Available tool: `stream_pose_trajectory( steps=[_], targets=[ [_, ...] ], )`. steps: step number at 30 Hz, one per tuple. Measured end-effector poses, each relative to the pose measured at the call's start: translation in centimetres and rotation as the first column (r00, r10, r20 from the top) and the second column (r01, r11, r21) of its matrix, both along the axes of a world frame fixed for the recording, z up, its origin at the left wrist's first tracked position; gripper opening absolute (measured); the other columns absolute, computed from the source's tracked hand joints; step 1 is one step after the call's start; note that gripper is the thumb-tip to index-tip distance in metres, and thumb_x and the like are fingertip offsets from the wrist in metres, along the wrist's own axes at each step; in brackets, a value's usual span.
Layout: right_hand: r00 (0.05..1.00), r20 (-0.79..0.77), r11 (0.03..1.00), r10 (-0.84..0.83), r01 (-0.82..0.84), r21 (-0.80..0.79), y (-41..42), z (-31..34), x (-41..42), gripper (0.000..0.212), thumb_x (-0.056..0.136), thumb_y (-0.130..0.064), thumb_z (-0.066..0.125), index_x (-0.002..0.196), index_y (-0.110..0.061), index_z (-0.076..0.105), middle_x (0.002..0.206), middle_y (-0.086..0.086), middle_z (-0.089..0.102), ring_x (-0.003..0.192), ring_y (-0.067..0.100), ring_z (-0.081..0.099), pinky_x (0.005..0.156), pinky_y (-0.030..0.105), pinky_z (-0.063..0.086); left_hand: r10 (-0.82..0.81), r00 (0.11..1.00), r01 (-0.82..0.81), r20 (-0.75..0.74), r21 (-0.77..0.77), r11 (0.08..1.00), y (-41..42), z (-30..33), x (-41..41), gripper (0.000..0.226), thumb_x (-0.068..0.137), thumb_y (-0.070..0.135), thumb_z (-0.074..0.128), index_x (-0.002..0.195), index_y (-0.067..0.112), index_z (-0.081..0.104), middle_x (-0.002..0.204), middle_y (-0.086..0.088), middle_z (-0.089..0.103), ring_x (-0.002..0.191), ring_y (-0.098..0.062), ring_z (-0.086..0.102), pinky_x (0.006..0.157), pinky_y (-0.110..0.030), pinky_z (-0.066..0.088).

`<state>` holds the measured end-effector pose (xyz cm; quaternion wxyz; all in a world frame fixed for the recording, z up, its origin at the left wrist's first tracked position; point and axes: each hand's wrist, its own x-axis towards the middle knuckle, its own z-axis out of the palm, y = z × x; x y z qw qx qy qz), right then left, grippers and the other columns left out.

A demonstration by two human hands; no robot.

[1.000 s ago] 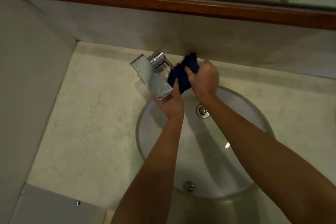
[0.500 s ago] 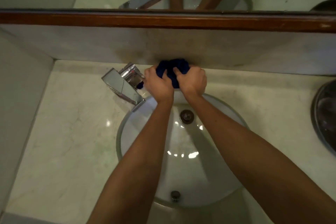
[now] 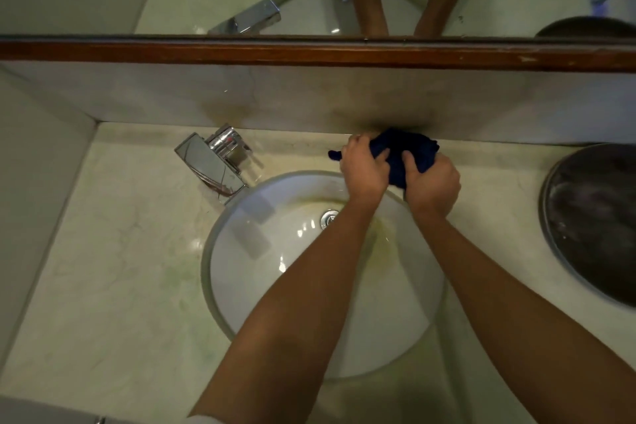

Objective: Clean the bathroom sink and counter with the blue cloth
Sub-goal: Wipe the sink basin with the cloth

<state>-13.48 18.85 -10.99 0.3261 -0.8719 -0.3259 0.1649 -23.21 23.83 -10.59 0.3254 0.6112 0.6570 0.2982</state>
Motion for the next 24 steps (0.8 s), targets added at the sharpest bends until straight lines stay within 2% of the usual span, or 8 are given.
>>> stream_pose_trajectory(
  steps=[3,6,9,12,15,19,24],
  targets=[
    [0.999,0.014,0.998,0.050,-0.049,-0.039,-1.5,0.0,-2.1,0.054,0.096,-0.057,0.059,0.105,-0.004,0.065,0.101,0.015,0.068,0.090,0.035,0.066,0.065,0.031,0.037,0.022,0.998,-0.021,0.058,-0.012,1.000,-1.5,-0.3,-2.3,0.020,0.087,0.004,0.064,0.107,0.006,0.068,0.106,-0.011,0.063,0.098,-0.029,0.062,0.086,-0.042,0.053],
    [0.986,0.029,0.982,0.166,-0.163,-0.098,-2.5,0.9,-3.5,0.050,0.097,-0.054,0.059,0.102,-0.004,0.065,0.101,0.015,0.067,0.089,0.036,0.066,0.068,0.038,0.049,0.084,0.989,-0.070,0.121,-0.113,0.991,-3.5,0.3,-4.7,0.018,0.091,0.006,0.064,0.109,0.007,0.065,0.108,-0.008,0.065,0.097,-0.023,0.062,0.084,-0.034,0.052],
    [0.963,-0.164,0.971,0.211,-0.227,-0.081,-3.0,1.9,-4.0,0.041,0.091,-0.051,0.071,0.092,-0.011,0.070,0.090,0.008,0.072,0.084,0.030,0.069,0.071,0.040,0.056,0.139,0.976,-0.083,0.170,-0.299,0.951,-4.5,1.6,-8.2,0.025,0.092,0.013,0.072,0.116,0.007,0.065,0.105,-0.002,0.066,0.095,-0.017,0.061,0.082,-0.028,0.047],
    [0.858,-0.470,0.975,0.207,-0.222,0.024,-5.1,3.7,-4.5,0.030,0.086,-0.044,0.080,0.093,-0.015,0.075,0.087,-0.001,0.076,0.082,0.020,0.073,0.072,0.036,0.059,0.048,0.957,0.096,0.285,-0.471,0.877,-5.5,2.4,-12.5,0.041,0.088,0.026,0.080,0.122,0.009,0.067,0.114,-0.003,0.072,0.099,-0.018,0.069,0.087,-0.033,0.057],
    [0.732,-0.631,0.966,0.257,-0.212,0.146,-8.6,6.4,-4.5,0.022,0.087,-0.031,0.082,0.102,-0.015,0.077,0.092,0.000,0.079,0.086,0.018,0.076,0.070,0.027,0.058,-0.080,0.912,0.316,0.401,-0.566,0.761,-6.5,3.8,-15.3,0.038,0.084,0.036,0.084,0.110,0.010,0.075,0.106,-0.009,0.078,0.095,-0.023,0.075,0.086,-0.040,0.061],
    [0.734,-0.634,0.970,0.243,-0.164,0.182,-12.7,9.1,-2.3,0.020,0.090,-0.025,0.079,0.106,-0.014,0.076,0.096,0.003,0.079,0.088,0.020,0.076,0.074,0.030,0.060,-0.301,0.817,0.559,0.492,-0.548,0.623,-7.5,6.0,-14.3,0.040,0.086,0.045,0.080,0.116,0.019,0.073,0.111,0.002,0.077,0.101,-0.016,0.074,0.090,-0.034,0.060],
    [0.803,-0.590,0.984,0.080,0.031,0.175,-16.7,11.6,3.8,0.021,0.089,-0.027,0.079,0.104,-0.013,0.077,0.094,0.004,0.079,0.087,0.020,0.076,0.071,0.028,0.061,-0.352,0.790,0.595,0.502,-0.488,0.638,-9.6,9.2,-6.1,0.037,0.083,0.038,0.085,0.109,0.016,0.070,0.100,0.002,0.077,0.087,-0.012,0.074,0.068,-0.022,0.056]
  ],
)
